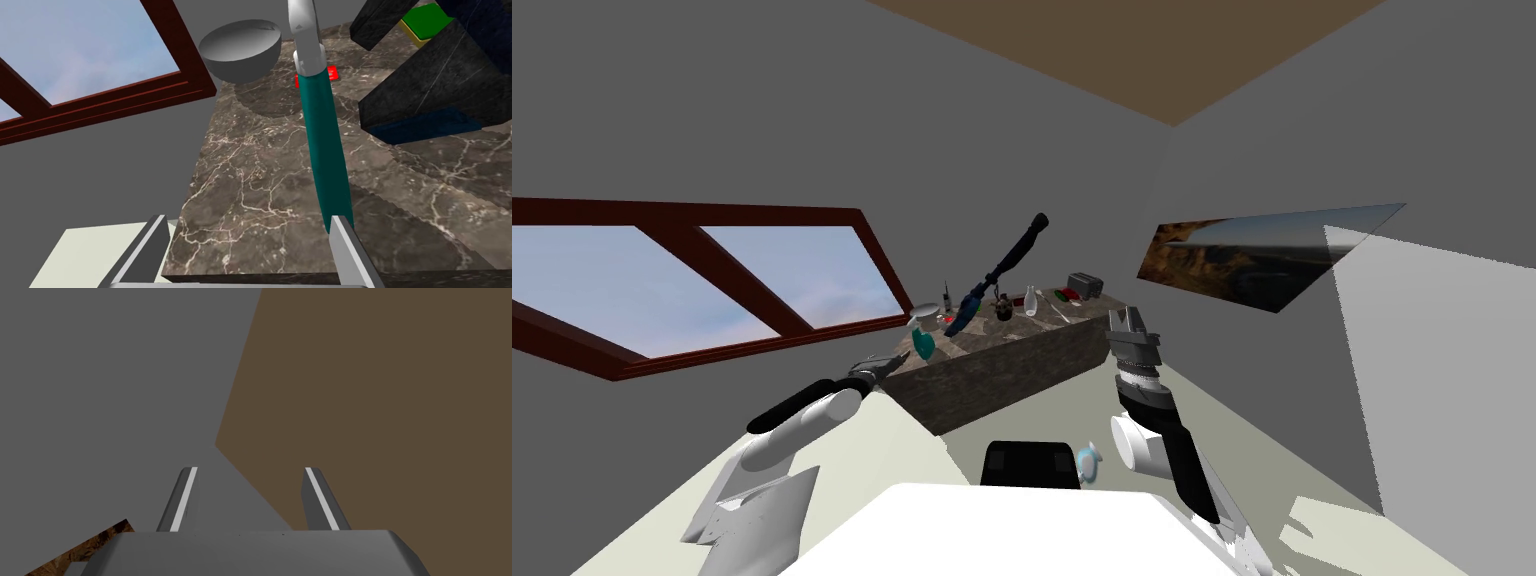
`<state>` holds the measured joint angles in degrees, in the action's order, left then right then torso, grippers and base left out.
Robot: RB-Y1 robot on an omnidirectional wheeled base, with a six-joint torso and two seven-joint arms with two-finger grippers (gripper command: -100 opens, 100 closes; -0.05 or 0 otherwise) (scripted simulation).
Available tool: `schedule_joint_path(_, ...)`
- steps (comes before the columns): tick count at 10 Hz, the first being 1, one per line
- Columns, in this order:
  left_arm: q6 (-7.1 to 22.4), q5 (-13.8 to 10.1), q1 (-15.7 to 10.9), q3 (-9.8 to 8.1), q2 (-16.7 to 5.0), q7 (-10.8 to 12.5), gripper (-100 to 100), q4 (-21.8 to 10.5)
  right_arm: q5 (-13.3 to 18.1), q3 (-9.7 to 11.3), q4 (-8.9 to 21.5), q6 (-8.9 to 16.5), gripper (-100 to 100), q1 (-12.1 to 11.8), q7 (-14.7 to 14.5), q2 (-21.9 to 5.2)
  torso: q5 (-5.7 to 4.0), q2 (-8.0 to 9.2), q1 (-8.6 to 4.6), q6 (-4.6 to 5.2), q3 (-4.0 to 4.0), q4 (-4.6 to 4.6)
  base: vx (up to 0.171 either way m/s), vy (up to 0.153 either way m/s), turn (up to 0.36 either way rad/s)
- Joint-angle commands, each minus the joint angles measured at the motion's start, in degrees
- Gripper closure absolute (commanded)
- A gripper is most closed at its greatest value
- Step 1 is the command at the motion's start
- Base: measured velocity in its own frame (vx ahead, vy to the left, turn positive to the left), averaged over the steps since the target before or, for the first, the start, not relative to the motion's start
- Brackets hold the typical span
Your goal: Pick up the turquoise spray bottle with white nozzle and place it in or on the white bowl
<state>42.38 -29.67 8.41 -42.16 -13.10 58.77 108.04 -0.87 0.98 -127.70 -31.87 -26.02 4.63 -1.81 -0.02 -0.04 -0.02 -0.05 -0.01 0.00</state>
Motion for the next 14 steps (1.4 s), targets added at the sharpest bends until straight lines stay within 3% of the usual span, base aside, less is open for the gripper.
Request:
schedule_joint_path(1, 2.86, -1.34, -0.85, -1.37, -0.63, 1.14, -100, -0.92, 0.0, 0.0, 0.0, 0.0, 0, 0.0, 0.0, 0.0, 0.0, 0.0, 0.0, 0.0, 0.0, 0.0, 0.032, -0.028, -0.053)
schedule_joint_path(2, 2.98, -1.34, -0.85, -1.37, -0.63, 1.14, -100, -0.92, 0.0, 0.0, 0.0, 0.0, 0, 0.0, 0.0, 0.0, 0.0, -0.02, 0.0, 0.01, -0.01, 0.0, 0.028, -0.019, -0.033)
schedule_joint_path(4, 6.72, -3.45, -1.89, -3.46, -1.54, 2.8, -100, -1.8, 0.0, 0.0, 0.0, 0.0, 0, 0.0, 0.0, 0.0, 0.01, -0.01, 0.04, 0.01, 0.0, 0.0, 0.036, -0.023, -0.064)
schedule_joint_path(5, 7.41, -3.45, -1.89, -3.46, -1.54, 2.8, -100, -1.8, 0.0, 0.0, 0.0, 0.0, 0, 0.0, 0.0, 0.0, 0.0, -0.05, 0.0, 0.01, -0.02, -0.01, 0.045, -0.018, -0.022)
schedule_joint_path(10, 15.41, -7.41, -3.71, -7.18, -3.61, 5.44, -100, -3.02, 0.0, 0.0, 0.0, 0.0, 0, 0.0, 0.0, 0.0, 0.02, -0.1, 0.1, 0.0, -0.06, -0.02, 0.053, -0.006, -0.045)
schedule_joint_path(13, 18.38, -8.94, -4.35, -8.53, -4.4, 6.28, -100, -3.27, 0.0, 0.0, 0.0, 0.0, 0, 0.0, 0.0, 0.0, 0.02, -0.06, 0.1, 0.0, -0.04, -0.02, 0.042, 0.001, -0.03)
schedule_joint_path(14, 17.64, -8.61, -4.2, -8.23, -4.24, 6.07, -100, -3.21, 0.0, 0.0, 0.0, 0.0, 0, 0.0, 0.0, 0.0, 0.02, -0.02, 0.1, -0.01, -0.02, -0.01, 0.013, 0.001, -0.005)
